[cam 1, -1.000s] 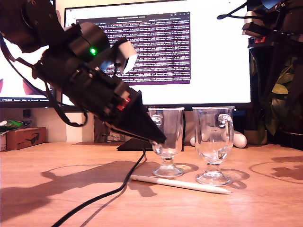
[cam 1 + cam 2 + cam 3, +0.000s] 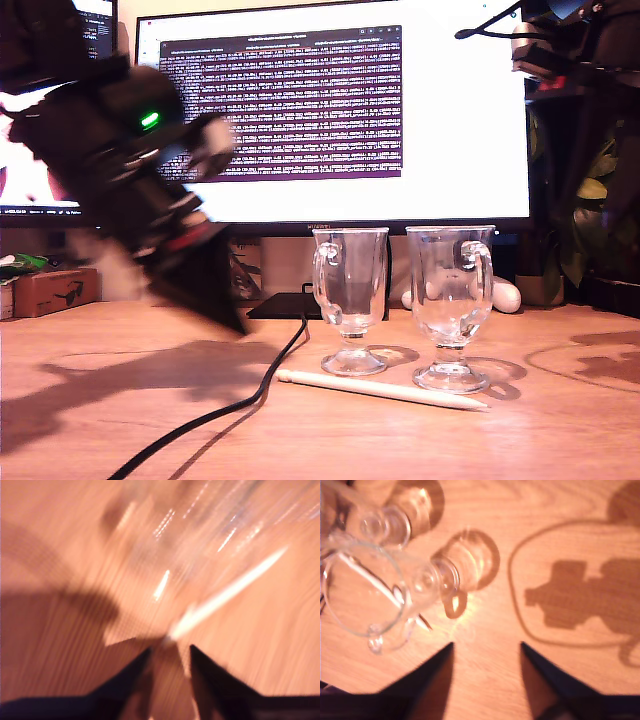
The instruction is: Pick the small glass cups in front of you with each of your hands, and place them behind the white pen
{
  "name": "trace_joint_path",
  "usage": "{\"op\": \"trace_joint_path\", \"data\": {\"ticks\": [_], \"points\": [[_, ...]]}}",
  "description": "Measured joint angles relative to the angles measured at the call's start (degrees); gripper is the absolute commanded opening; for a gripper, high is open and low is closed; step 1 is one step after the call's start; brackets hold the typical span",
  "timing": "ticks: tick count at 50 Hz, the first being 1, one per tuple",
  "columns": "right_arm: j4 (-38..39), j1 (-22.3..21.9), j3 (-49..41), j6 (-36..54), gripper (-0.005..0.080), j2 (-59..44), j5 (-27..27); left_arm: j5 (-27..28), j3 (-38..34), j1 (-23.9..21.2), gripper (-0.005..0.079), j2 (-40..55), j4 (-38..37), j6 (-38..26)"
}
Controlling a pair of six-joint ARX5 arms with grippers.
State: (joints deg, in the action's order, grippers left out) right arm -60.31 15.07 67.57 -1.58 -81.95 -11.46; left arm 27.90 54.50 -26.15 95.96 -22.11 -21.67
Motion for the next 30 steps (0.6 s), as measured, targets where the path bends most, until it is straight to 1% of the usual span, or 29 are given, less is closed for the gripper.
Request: {"op": "trace_joint_path", "data": {"ticks": [3,5,9,12,13,18,24,30], "points": [[0.2,-0.2,0.0,0.2,-0.0022,0.0,0.0,-0.5,0.0,1.6,-0.0019,-1.3,-2.2,0.0],[0.5,-0.6,0.0,0.7,-0.0002,0.0,0.0,-1.2,0.0,2.6,-0.0019,-2.7,-3.2,-0.1],[1.6,-1.0,0.0,1.6,-0.0002,0.0,0.0,-3.1,0.0,4.2,-0.0019,-6.4,-4.3,0.4],[2.5,-1.6,0.0,1.7,-0.0002,0.0,0.0,-3.4,0.0,5.0,-0.0019,-9.7,-5.0,2.3],[2.9,-1.7,0.0,1.7,-0.0001,0.0,0.0,-3.1,0.0,5.1,-0.0019,-11.0,-5.3,3.2],[4.7,-3.1,0.0,1.7,-0.0002,0.0,0.0,0.9,0.0,6.4,-0.0019,-15.2,-8.4,3.7],[6.4,-5.2,0.0,1.8,-0.0002,0.1,0.0,1.4,0.0,8.3,-0.0019,-17.9,-10.8,4.9],[11.6,-7.4,-1.7,3.0,-0.0002,2.4,0.0,0.9,0.0,10.7,-0.0019,-19.8,-12.4,5.3]]}}
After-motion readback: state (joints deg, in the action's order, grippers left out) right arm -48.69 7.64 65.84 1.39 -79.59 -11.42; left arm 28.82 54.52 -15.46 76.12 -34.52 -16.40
